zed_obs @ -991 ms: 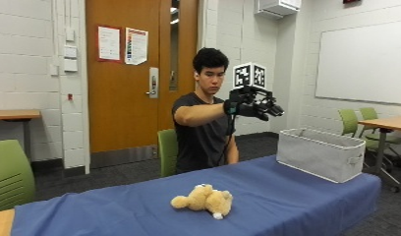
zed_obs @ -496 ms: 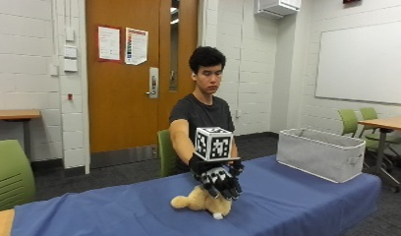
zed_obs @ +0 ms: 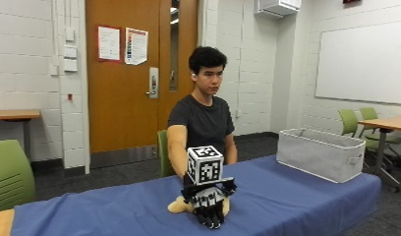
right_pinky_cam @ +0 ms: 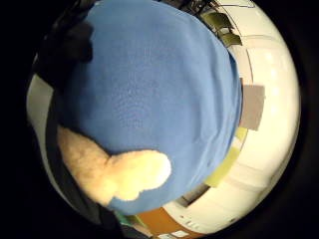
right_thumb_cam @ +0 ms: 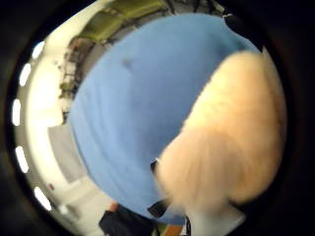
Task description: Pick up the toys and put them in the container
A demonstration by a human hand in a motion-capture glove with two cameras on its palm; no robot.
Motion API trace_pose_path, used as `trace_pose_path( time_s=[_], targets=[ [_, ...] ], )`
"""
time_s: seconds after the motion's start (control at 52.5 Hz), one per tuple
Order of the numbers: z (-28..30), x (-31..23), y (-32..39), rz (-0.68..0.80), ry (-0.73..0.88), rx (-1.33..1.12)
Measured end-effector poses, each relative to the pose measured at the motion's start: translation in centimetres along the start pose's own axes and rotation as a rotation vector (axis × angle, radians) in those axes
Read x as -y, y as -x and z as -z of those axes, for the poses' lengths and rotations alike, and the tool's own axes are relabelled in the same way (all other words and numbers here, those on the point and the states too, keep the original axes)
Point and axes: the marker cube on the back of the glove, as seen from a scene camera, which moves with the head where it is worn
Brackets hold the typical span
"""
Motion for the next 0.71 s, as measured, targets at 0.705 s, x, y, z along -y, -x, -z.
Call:
trace_pose_path(
  time_s=[0.705],
  targets=[
    [3.1,-4.0,2.8,0.062,0.074,0.072]
  ],
)
